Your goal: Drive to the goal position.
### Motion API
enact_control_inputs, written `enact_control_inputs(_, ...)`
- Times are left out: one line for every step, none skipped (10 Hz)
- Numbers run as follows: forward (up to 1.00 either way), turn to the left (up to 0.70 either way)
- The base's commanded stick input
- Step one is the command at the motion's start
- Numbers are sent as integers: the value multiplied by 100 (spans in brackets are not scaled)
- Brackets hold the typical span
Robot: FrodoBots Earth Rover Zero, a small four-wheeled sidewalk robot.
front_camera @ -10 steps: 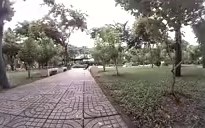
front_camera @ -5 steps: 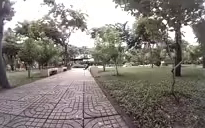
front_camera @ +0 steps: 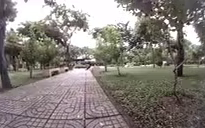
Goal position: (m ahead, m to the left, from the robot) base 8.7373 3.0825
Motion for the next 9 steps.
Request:
enact_control_inputs(0,0)
enact_control_inputs(0,0)
enact_control_inputs(0,0)
enact_control_inputs(25,0)
enact_control_inputs(70,0)
enact_control_inputs(70,0)
enact_control_inputs(70,0)
enact_control_inputs(70,0)
enact_control_inputs(58,0)
